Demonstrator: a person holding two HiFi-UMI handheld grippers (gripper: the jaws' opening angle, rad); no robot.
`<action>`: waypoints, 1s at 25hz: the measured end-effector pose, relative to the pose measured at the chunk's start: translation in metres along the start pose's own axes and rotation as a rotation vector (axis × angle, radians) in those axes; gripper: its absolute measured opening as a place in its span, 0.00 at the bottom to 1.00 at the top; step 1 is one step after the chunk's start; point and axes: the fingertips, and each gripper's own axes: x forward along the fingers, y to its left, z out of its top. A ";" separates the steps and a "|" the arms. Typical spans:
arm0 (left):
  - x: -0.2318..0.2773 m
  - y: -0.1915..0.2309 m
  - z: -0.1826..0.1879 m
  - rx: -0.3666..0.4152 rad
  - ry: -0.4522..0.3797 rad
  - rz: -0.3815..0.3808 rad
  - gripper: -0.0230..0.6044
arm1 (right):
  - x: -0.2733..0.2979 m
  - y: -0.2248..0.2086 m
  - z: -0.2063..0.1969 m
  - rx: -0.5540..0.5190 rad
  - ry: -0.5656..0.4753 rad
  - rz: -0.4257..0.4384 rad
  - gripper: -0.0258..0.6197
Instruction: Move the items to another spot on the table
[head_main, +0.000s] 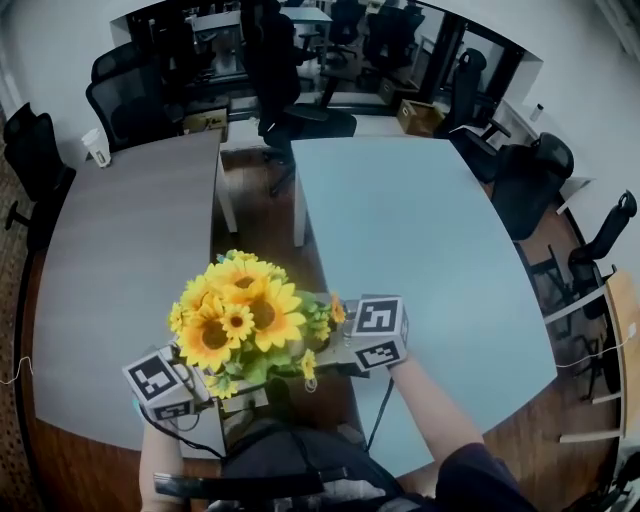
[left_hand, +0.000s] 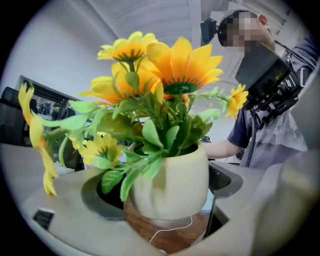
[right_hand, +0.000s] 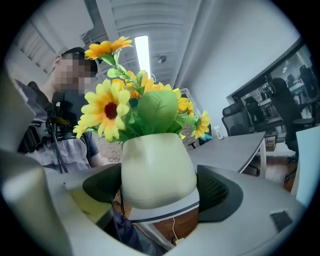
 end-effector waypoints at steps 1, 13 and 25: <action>-0.001 0.011 0.002 -0.012 -0.005 0.000 0.83 | 0.005 -0.011 0.005 0.007 0.003 0.003 0.77; -0.033 0.135 0.013 -0.017 -0.093 0.059 0.83 | 0.067 -0.105 0.043 0.017 0.054 0.044 0.77; -0.044 0.147 0.042 0.100 -0.029 0.057 0.83 | 0.086 -0.118 0.068 -0.094 0.065 0.075 0.77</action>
